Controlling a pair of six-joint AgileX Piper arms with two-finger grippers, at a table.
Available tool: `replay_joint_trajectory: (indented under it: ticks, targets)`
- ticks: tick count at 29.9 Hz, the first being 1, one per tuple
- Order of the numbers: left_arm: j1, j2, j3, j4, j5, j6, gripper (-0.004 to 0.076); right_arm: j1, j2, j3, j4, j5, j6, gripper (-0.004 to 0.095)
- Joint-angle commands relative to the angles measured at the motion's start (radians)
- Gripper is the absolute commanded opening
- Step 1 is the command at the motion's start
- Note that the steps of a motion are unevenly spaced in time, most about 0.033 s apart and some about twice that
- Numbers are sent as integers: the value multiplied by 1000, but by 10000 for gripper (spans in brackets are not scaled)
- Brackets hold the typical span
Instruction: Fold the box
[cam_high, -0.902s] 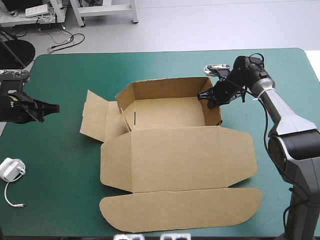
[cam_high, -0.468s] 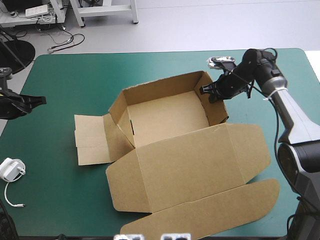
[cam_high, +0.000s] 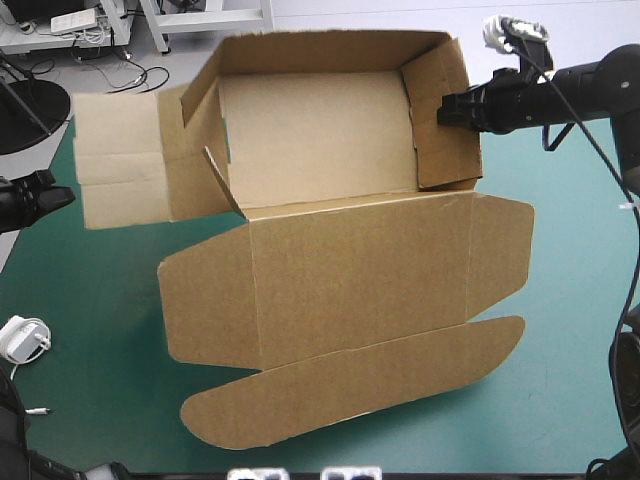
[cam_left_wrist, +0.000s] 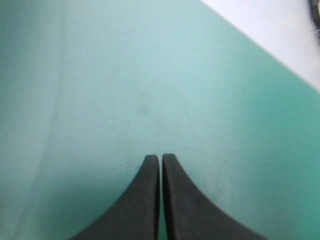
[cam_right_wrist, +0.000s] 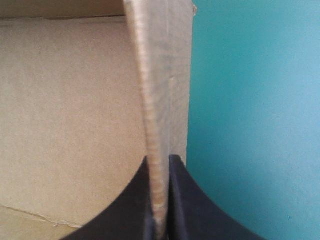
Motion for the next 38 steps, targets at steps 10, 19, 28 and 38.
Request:
replay_joint_trajectory:
  ticks: [10,19,28,38]
  targets:
    - [-220,-23,-32,-491,99,76,6,-10,-45,-123,107,-19,20,-16]
    - [-378,-124,-32,-564,99,119,6,-10,13,-123,103,-67,20,-13]
    - [-430,-199,-32,-570,92,119,6,16,29,-123,21,-97,8,-12]
    - [-534,-220,-32,-551,90,119,-5,137,63,-123,-74,-211,20,-13]
